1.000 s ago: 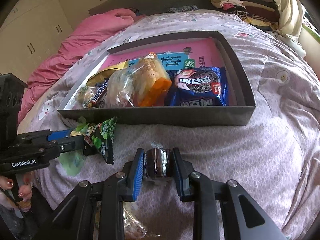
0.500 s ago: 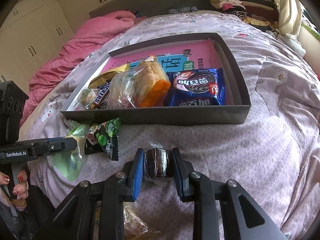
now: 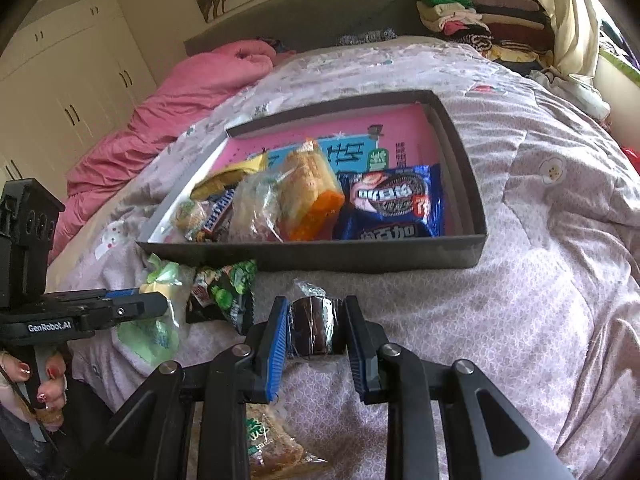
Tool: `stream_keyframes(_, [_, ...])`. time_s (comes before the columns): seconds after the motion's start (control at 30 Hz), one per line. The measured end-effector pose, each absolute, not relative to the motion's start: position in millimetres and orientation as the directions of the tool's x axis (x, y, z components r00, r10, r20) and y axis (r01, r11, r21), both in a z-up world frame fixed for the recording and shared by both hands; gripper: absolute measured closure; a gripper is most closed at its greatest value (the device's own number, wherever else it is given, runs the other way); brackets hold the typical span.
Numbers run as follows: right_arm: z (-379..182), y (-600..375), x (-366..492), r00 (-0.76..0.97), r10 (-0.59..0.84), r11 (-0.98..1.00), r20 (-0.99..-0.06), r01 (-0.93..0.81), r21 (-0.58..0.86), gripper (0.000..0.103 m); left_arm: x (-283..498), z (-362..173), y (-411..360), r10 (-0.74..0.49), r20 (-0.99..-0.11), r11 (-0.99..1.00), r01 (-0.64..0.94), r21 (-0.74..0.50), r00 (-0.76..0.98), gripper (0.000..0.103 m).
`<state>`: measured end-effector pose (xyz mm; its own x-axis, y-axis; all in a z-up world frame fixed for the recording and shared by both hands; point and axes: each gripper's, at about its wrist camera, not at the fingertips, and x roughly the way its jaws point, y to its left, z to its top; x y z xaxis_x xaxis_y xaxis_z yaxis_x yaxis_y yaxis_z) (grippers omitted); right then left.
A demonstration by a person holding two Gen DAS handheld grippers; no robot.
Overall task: Organize snacks
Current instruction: 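Carry the dark cake and green-yellow bag over the tray and lower them in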
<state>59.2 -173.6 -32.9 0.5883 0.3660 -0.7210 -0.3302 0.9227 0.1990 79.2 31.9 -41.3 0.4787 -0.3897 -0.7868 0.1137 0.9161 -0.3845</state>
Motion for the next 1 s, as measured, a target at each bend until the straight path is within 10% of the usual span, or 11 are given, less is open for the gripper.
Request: stream_keyframes(1.0, [8, -213, 80, 0.728, 0.358, 0.934, -0.585, -0.271, 0.234, 0.075, 108, 22, 36, -0.309, -0.695, 0.94, 0.096, -0.328, 0.65, 0.071])
